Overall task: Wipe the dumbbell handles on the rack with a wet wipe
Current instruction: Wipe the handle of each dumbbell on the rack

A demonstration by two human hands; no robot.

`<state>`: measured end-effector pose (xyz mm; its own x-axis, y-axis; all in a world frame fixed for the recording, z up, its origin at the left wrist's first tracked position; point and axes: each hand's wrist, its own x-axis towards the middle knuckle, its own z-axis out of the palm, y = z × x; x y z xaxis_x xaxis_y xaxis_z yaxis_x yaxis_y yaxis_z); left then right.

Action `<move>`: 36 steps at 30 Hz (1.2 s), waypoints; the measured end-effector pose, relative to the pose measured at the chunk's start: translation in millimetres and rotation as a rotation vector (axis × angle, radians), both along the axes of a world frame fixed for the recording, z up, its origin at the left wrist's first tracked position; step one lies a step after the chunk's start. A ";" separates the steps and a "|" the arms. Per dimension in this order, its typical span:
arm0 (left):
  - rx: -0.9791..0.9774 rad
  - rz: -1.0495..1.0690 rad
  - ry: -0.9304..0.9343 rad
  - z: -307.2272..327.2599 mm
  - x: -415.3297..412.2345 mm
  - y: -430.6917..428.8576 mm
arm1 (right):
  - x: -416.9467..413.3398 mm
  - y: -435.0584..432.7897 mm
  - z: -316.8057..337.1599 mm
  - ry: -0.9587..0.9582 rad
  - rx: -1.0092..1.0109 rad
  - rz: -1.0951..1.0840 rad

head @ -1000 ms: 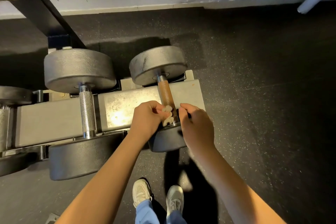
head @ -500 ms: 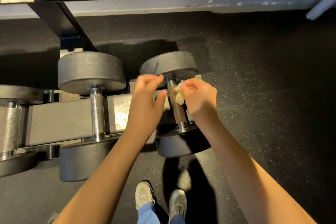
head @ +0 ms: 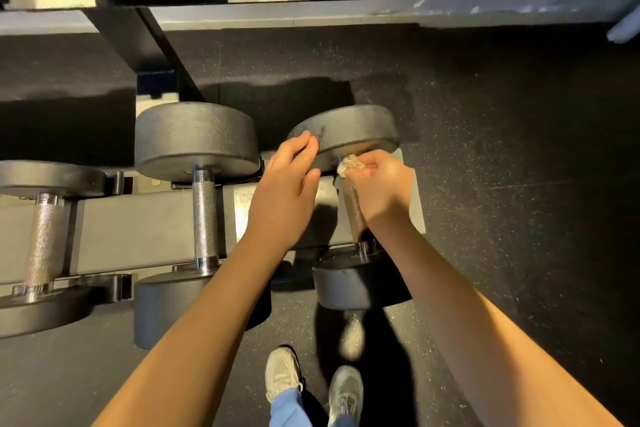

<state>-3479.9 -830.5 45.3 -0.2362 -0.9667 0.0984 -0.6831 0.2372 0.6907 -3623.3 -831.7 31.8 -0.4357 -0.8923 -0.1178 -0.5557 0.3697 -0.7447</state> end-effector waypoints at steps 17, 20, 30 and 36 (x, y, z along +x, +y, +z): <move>0.028 -0.036 0.041 -4.4 6.4 6.9 | -6.4 34.4 -1.7 0.163 0.202 0.239; 0.044 -0.042 -0.011 1.0 13.5 14.9 | -9.7 44.6 3.4 0.301 0.336 0.372; 0.151 0.301 -0.128 -6.0 131.2 69.4 | 56.2 61.5 19.3 0.024 -0.065 0.370; 0.233 0.438 0.088 -20.4 148.9 56.6 | 113.4 48.3 14.6 -0.226 0.197 0.408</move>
<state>-3331.0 -773.9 24.9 0.1962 -0.9719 -0.1302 -0.6210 -0.2259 0.7506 -3509.9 -783.5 46.4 -0.0002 -0.9360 -0.3521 -0.5172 0.3014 -0.8010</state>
